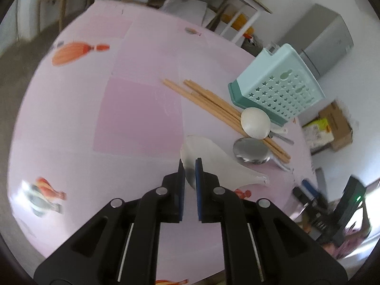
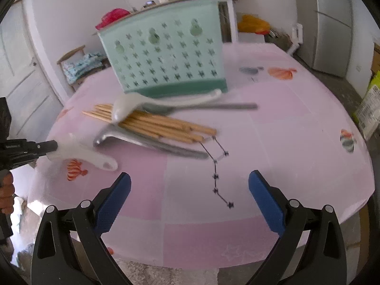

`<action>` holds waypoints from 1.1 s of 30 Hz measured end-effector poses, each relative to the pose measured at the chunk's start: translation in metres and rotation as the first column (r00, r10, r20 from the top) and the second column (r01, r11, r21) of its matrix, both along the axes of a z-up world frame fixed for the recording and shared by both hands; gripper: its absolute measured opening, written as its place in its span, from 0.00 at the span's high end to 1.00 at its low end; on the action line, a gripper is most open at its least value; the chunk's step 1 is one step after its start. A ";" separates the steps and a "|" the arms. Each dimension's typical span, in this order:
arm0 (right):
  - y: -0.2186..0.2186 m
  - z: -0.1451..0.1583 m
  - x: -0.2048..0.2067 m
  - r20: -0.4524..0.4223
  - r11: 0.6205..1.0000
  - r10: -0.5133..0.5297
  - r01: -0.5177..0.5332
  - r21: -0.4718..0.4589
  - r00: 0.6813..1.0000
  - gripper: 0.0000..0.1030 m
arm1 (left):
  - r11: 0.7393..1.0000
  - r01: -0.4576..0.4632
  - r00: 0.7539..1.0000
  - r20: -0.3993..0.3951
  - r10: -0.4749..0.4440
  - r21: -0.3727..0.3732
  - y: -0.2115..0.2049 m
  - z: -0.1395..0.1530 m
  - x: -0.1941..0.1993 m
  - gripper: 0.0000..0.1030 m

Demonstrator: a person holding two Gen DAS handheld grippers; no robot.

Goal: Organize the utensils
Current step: 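Lift the white paddle with the left gripper while the right gripper grasps the silver spoon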

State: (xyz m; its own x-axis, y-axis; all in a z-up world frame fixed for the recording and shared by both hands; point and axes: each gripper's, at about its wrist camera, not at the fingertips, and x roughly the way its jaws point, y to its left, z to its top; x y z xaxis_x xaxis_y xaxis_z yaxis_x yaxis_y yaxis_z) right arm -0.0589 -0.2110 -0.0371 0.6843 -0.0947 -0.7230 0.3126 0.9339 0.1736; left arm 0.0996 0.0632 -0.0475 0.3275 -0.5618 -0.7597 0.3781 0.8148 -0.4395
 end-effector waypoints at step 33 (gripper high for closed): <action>0.127 -0.015 0.063 -0.240 0.531 0.383 -0.425 -0.733 0.892 0.95 | 0.986 -0.168 0.986 0.021 0.168 -0.025 0.068 -0.001 0.021 0.94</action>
